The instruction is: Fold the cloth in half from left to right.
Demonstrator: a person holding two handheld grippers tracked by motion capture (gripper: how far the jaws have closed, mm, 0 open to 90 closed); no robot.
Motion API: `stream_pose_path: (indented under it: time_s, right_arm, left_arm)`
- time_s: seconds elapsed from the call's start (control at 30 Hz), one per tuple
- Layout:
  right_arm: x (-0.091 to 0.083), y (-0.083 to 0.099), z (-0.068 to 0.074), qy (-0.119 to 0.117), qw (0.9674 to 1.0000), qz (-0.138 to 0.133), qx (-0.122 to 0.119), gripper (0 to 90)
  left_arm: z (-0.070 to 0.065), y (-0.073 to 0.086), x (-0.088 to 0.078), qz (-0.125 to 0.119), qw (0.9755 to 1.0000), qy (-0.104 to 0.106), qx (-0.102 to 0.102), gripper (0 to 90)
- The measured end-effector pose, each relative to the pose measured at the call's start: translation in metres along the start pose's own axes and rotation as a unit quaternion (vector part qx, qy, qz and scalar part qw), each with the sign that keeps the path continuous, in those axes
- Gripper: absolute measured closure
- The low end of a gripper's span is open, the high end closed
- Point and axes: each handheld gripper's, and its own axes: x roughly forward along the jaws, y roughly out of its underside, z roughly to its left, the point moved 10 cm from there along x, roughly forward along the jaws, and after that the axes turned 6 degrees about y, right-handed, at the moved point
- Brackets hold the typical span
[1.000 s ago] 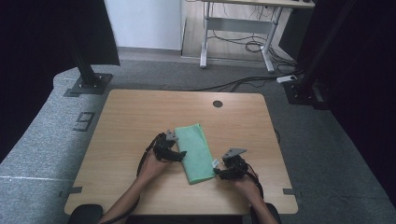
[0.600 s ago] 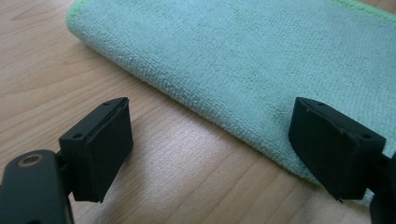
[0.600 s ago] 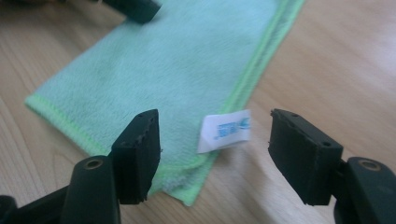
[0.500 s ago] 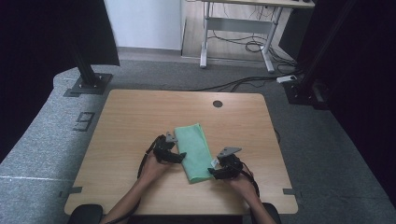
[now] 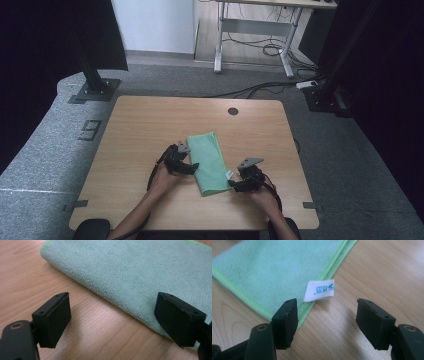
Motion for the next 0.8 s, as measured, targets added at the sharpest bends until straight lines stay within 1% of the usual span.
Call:
stream_pose_path:
  time_s: [0.1,0.17,0.43,0.57,0.67,0.73,0.8]
  right_arm:
    - [0.002,0.001,0.002,-0.009,1.0,-0.002,0.003,35.5]
    - [0.003,0.0,0.006,-0.016,0.9998,-0.006,0.005,36.4]
    - [0.009,-0.009,0.027,-0.033,0.9991,-0.017,-0.018,36.4]
    - [0.012,-0.013,0.036,-0.035,0.9988,-0.021,-0.028,35.5]
    - [0.014,-0.016,0.041,-0.035,0.9985,-0.024,-0.034,34.4]
    - [0.014,-0.017,0.042,-0.035,0.9984,-0.024,-0.038,34.1]
    - [0.014,-0.017,0.042,-0.034,0.9985,-0.025,-0.034,33.3]
  left_arm:
    - [0.004,0.0,0.0,0.0,1.0,-0.003,-0.002,13.8]
    - [0.007,0.0,0.0,-0.001,1.0,-0.005,-0.003,13.8]
    - [0.02,0.001,-0.003,0.001,0.9998,-0.017,-0.007,13.8]
    - [0.025,0.003,-0.006,0.004,0.9997,-0.021,-0.008,13.7]
    - [0.027,0.003,-0.007,0.004,0.9997,-0.024,-0.009,13.8]
    - [0.027,0.004,-0.007,0.003,0.9997,-0.024,-0.01,13.8]
    - [0.026,0.003,-0.007,0.001,0.9997,-0.026,-0.004,14.2]
